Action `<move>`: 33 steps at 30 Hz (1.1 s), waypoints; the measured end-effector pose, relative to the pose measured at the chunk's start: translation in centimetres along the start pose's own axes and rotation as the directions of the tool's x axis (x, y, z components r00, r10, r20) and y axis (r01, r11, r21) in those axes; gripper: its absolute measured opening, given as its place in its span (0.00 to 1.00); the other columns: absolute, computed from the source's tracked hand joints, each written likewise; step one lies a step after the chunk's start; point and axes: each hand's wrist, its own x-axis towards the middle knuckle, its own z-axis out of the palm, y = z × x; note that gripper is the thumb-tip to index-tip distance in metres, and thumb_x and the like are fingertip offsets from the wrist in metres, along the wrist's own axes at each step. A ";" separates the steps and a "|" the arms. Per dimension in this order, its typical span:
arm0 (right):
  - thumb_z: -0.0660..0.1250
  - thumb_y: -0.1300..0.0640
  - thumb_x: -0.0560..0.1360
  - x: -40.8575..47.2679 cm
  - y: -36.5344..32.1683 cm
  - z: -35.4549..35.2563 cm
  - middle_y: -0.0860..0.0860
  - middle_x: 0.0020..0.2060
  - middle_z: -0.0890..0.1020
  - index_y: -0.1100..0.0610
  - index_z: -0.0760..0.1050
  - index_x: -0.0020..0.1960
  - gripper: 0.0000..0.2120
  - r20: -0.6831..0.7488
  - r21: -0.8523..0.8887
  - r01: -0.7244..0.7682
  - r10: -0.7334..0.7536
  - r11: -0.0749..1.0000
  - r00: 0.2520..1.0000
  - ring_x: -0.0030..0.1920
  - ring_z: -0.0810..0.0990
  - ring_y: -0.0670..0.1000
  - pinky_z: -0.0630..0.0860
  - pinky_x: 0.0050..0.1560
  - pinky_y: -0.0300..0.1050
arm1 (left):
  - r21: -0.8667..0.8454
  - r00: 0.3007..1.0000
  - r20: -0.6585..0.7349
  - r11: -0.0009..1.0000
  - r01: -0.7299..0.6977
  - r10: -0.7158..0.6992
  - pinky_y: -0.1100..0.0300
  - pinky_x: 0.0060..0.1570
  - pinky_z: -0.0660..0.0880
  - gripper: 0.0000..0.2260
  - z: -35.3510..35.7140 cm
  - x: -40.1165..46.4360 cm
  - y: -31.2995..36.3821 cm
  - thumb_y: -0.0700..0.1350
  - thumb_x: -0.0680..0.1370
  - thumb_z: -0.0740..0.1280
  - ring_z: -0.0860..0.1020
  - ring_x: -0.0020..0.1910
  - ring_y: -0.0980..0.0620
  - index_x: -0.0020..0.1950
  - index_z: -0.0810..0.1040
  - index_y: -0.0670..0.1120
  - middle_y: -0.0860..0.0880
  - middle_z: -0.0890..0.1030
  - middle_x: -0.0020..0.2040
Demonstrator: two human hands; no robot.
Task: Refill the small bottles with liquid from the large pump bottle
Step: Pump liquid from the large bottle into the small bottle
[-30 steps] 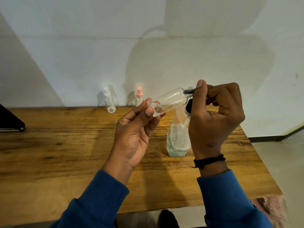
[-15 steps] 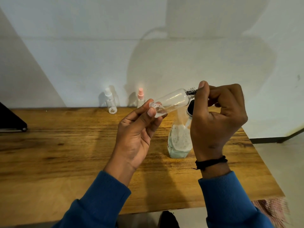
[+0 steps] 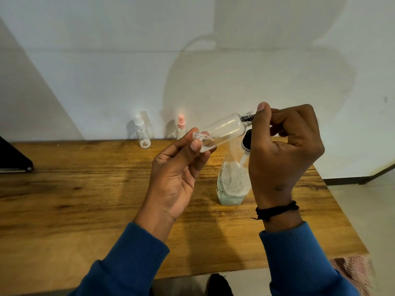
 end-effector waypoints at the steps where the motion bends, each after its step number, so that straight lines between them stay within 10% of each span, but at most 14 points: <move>1: 0.70 0.62 0.75 0.1 0.0 0.0 0.50 0.32 0.74 0.61 0.76 0.33 0.13 0.002 -0.007 0.004 -0.004 1.000 1.000 0.34 0.71 0.40 0.64 0.37 0.30 | -0.001 1.000 0.000 1.000 0.002 -0.002 0.64 0.40 0.81 0.19 0.0 0.0 0.0 0.38 0.65 0.74 0.78 0.62 0.36 0.55 0.82 0.39 0.41 0.82 0.62; 33: 0.69 0.63 0.76 -0.3 0.5 0.1 0.50 0.32 0.73 0.62 0.75 0.32 0.14 0.001 0.001 0.031 -0.031 1.000 1.000 0.35 0.70 0.40 0.64 0.38 0.30 | -0.003 1.000 0.001 1.000 -0.006 0.006 0.65 0.41 0.81 0.18 0.1 -0.2 0.2 0.37 0.69 0.71 0.81 0.55 0.41 0.59 0.80 0.39 0.43 0.83 0.60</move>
